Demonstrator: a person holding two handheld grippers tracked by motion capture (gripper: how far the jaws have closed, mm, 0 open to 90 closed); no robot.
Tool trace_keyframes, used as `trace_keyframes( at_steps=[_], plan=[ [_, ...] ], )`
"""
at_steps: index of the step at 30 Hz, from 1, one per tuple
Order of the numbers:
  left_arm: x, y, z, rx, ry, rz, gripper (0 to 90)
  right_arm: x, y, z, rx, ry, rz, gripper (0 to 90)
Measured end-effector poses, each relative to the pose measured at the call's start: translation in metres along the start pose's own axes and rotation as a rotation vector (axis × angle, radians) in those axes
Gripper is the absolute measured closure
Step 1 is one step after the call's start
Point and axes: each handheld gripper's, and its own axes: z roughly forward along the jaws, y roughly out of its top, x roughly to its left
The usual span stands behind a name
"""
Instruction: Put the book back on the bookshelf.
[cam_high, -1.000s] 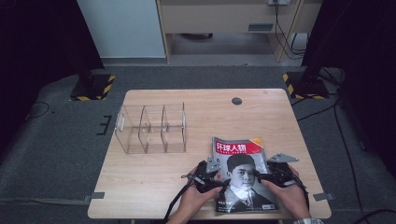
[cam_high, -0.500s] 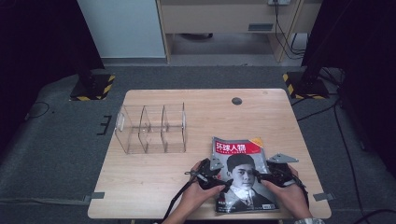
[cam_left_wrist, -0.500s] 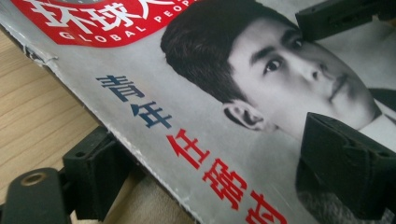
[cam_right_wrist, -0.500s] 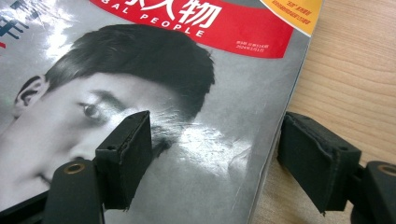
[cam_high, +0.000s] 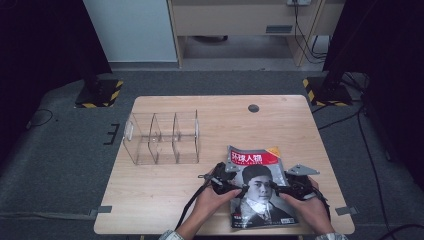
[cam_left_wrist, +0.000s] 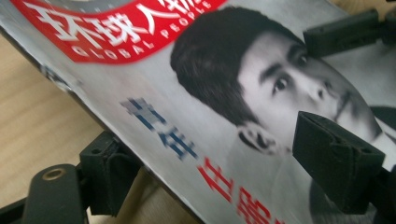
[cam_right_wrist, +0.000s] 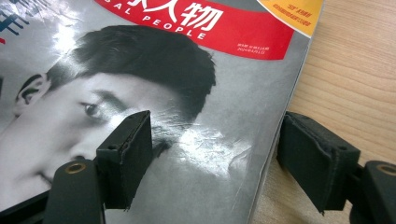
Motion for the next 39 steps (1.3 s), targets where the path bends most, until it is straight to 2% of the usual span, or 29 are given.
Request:
trace_keyframes(
  at_steps=[1, 2, 7, 10, 16, 25, 27, 29, 39],
  plan=[
    [0.000, 0.000, 0.000, 0.000, 0.000, 0.000, 14.9, 0.000, 0.000, 0.000, 0.000, 0.000, 0.000, 26.6],
    [0.001, 0.006, 0.001, 0.004, 0.006, 0.006, 14.1, 0.000, 0.000, 0.000, 0.000, 0.001, -0.001, 26.6],
    [0.006, 0.019, 0.000, -0.029, 0.010, -0.008, 13.7, -0.001, 0.000, 0.000, -0.001, 0.005, -0.004, 26.7],
    [0.012, 0.024, 0.004, -0.026, 0.006, -0.038, 12.3, 0.000, 0.000, 0.000, -0.004, 0.010, -0.005, 26.7],
    [0.019, 0.030, 0.010, -0.039, 0.010, -0.061, 12.0, 0.000, 0.000, 0.001, -0.007, 0.010, -0.018, 26.9],
    [0.028, 0.041, 0.011, -0.028, 0.009, -0.048, 25.3, 0.000, 0.001, 0.001, -0.004, 0.017, -0.020, 27.0],
    [0.029, 0.043, 0.011, -0.029, 0.005, -0.054, 28.8, 0.001, 0.000, 0.002, -0.006, 0.014, -0.018, 27.0],
    [0.032, 0.046, 0.010, -0.045, -0.005, -0.076, 31.7, 0.002, 0.001, 0.002, -0.006, 0.009, -0.015, 27.0],
    [0.031, 0.061, 0.012, -0.035, -0.007, -0.029, 43.0, 0.006, 0.001, 0.003, -0.005, 0.013, -0.018, 27.1]
  ],
)
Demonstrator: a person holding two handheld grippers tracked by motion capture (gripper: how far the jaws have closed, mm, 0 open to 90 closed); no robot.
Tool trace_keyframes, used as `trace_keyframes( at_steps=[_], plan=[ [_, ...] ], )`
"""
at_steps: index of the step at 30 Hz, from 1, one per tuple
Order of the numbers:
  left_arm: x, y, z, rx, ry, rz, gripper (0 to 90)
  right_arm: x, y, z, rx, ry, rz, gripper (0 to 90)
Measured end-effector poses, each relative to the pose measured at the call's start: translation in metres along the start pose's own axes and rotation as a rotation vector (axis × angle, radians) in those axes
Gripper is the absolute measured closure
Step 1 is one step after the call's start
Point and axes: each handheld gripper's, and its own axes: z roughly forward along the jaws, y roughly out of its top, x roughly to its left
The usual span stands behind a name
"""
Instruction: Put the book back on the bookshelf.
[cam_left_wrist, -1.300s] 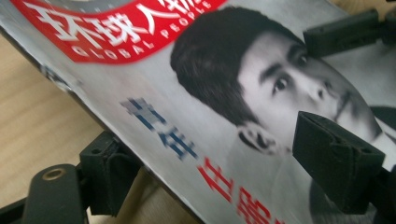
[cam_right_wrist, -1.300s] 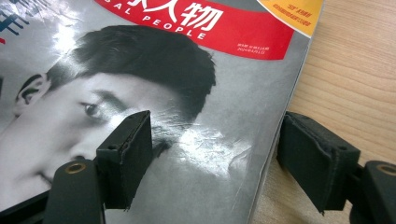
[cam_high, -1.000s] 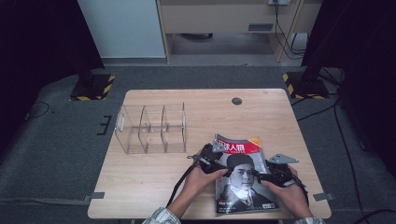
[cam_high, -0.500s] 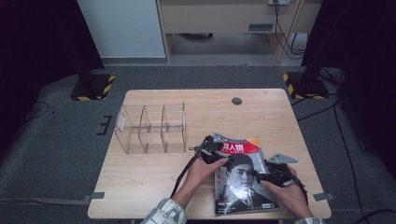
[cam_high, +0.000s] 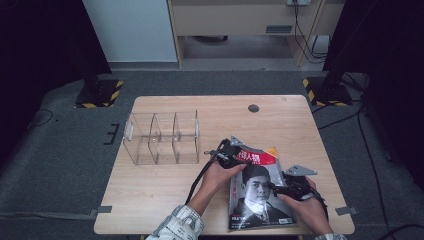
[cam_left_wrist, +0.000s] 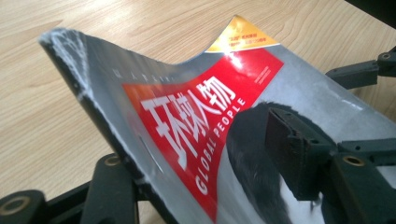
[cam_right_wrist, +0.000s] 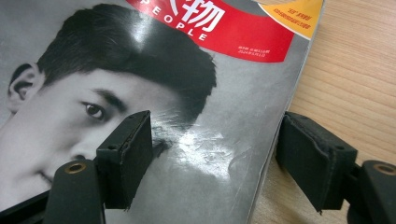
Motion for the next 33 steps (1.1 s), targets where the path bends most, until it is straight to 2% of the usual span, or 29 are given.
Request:
trace_keyframes(
  at_steps=[8, 13, 24, 33],
  plan=[
    [0.000, 0.008, 0.003, 0.005, -0.004, 0.004, 48.2, 0.002, 0.000, 0.000, -0.003, -0.009, 0.005, 27.0],
    [-0.001, 0.014, 0.003, 0.008, -0.024, -0.009, 52.4, 0.002, 0.000, 0.000, -0.003, -0.010, 0.005, 27.1],
    [-0.006, 0.021, 0.011, 0.021, -0.037, 0.012, 54.9, 0.003, 0.000, 0.001, -0.003, 0.005, -0.007, 27.6],
    [-0.007, 0.022, 0.011, 0.036, -0.051, 0.025, 62.7, 0.003, 0.000, 0.001, -0.004, 0.005, -0.004, 27.5]
  ],
)
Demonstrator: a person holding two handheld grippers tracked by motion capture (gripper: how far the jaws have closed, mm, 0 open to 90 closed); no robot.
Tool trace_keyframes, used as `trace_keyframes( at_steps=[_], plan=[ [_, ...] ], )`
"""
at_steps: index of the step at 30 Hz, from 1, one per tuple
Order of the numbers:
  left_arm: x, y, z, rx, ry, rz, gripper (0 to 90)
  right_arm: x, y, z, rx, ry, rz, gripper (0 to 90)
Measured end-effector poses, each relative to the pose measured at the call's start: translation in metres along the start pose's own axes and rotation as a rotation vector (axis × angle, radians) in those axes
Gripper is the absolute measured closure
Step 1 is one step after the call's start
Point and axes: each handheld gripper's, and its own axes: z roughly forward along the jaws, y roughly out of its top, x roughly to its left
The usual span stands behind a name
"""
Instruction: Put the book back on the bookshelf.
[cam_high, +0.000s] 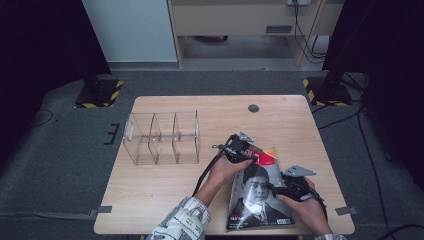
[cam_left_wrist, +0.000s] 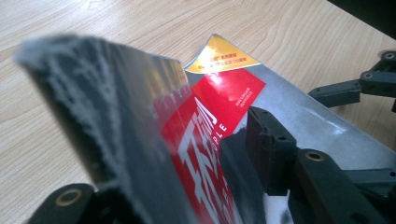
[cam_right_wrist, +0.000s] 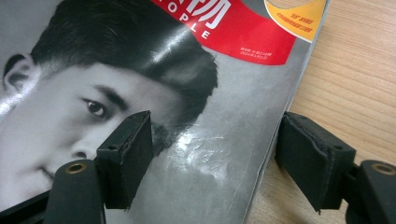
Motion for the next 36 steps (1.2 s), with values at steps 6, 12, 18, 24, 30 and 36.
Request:
trace_keyframes(
  at_steps=[6, 12, 18, 24, 30, 36],
  plan=[
    [0.000, 0.001, -0.003, -0.005, -0.003, -0.008, 71.1, 0.000, 0.000, 0.000, 0.000, 0.000, 0.000, 27.1],
    [-0.001, 0.004, -0.008, -0.020, 0.003, -0.019, 80.4, 0.001, 0.000, 0.000, 0.001, 0.000, -0.003, 26.4],
    [-0.001, 0.005, -0.014, -0.045, 0.008, -0.023, 82.7, -0.002, 0.001, -0.001, -0.002, 0.020, 0.033, 26.9],
    [0.000, 0.009, -0.022, -0.075, 0.008, -0.030, 83.9, -0.020, 0.004, -0.018, -0.098, 0.014, 0.132, 34.4],
    [0.001, 0.011, -0.029, -0.093, 0.017, -0.037, 85.4, -0.029, 0.002, -0.024, -0.081, -0.162, 0.106, 35.0],
    [0.003, 0.013, -0.037, -0.107, 0.021, -0.034, 85.9, -0.034, -0.002, -0.022, -0.042, -0.203, 0.117, 32.2]
  ],
)
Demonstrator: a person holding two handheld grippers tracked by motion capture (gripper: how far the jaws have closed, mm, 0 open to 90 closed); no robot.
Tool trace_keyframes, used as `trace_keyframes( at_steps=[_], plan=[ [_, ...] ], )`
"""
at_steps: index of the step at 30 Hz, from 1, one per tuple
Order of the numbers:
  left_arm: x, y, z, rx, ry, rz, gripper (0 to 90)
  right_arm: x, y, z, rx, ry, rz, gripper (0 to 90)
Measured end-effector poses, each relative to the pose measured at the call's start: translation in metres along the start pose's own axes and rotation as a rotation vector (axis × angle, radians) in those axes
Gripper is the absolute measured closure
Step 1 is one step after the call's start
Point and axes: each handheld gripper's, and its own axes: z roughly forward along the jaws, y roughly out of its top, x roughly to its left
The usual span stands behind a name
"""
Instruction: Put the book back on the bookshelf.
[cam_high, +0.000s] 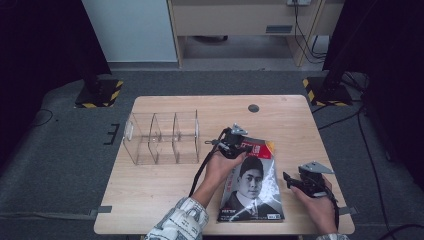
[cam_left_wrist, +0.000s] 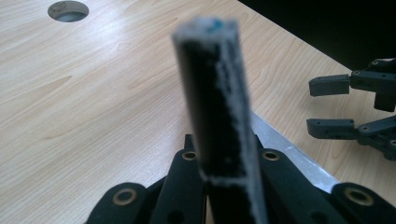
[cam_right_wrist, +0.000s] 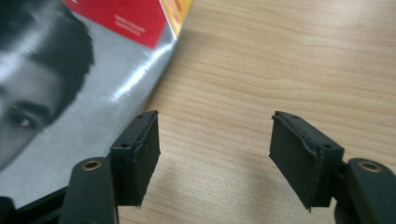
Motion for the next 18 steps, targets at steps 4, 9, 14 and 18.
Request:
trace_keyframes(
  at_steps=[4, 9, 14, 18],
  plan=[
    [-0.002, 0.005, -0.004, -0.007, 0.001, 0.009, 86.2, -0.001, -0.003, 0.005, 0.033, -0.003, 0.003, 29.4],
    [-0.007, 0.011, -0.008, -0.019, -0.001, 0.026, 86.3, 0.000, -0.004, 0.008, 0.054, 0.004, 0.013, 28.0],
    [-0.009, 0.017, -0.012, -0.027, -0.007, 0.033, 86.3, 0.001, -0.005, 0.009, 0.059, 0.005, 0.009, 26.9],
    [-0.010, 0.020, -0.014, -0.032, -0.009, 0.037, 86.4, 0.002, -0.005, 0.010, 0.052, 0.000, -0.001, 24.9]
  ],
)
